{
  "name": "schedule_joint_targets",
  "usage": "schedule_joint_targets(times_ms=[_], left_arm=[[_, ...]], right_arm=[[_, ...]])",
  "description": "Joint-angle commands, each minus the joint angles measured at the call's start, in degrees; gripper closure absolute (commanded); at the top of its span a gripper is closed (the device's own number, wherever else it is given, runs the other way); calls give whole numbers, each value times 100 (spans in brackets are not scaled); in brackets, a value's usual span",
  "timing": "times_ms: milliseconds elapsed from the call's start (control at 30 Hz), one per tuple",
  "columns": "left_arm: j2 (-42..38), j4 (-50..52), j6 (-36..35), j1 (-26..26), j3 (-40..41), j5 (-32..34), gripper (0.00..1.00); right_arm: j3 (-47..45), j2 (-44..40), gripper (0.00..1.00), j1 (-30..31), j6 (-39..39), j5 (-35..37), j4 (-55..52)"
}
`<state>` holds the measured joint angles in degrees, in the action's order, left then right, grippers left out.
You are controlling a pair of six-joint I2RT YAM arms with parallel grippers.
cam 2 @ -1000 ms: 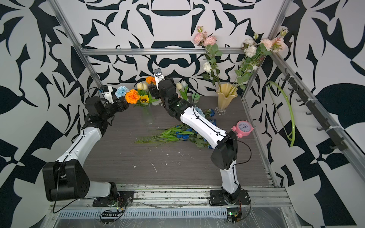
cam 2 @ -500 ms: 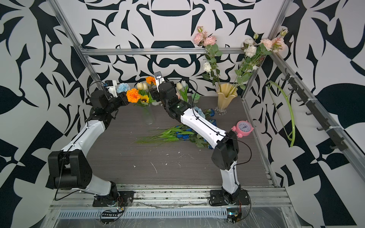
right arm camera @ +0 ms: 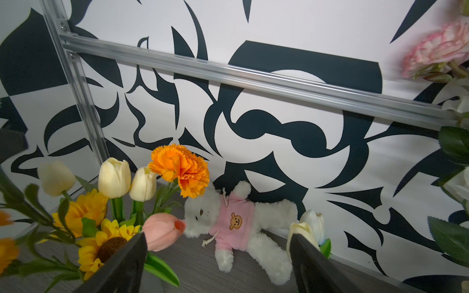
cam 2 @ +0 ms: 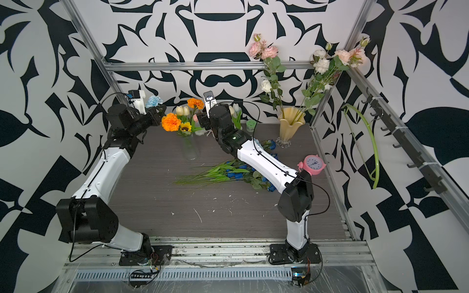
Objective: Pick out blue flowers from the vase
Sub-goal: Pick up the flower from the vase, then place the flower at the center of the board.
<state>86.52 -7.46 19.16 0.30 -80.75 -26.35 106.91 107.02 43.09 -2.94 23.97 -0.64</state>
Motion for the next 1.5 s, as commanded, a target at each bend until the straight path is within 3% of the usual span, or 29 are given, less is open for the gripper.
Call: schedule_joint_targets(times_ms=[0, 167, 300, 500, 700, 1033, 1167, 1467], left_arm=[[-118, 395, -365, -6, -292, 41, 84], [-31, 712, -624, -9, -710, 86, 84], [23, 987, -866, -12, -1114, 120, 90], [7, 1778, -1477, -8, -2051, 261, 100], [56, 3021, -1847, -3, -3312, 310, 100], [-621, 4385, -3037, -2, -3763, 1714, 100], [-971, 4857, -3516, -17, -3371, 2207, 100], [-2524, 4628, -4307, -667, -829, 2687, 100]], right_arm=[[-71, -302, 14, -37, 83, 83, 361], [-232, -417, 14, -73, 90, 83, 425], [-363, -496, 14, -106, 92, 104, 468], [-551, -676, 14, -215, 205, 21, 557], [-757, -970, 14, -387, 340, -94, 574], [-1359, -1956, 15, -703, 297, -204, 435], [-1572, -2323, 15, -930, 454, -242, 46], [-2589, -3086, 15, -1771, 1252, -382, -480]])
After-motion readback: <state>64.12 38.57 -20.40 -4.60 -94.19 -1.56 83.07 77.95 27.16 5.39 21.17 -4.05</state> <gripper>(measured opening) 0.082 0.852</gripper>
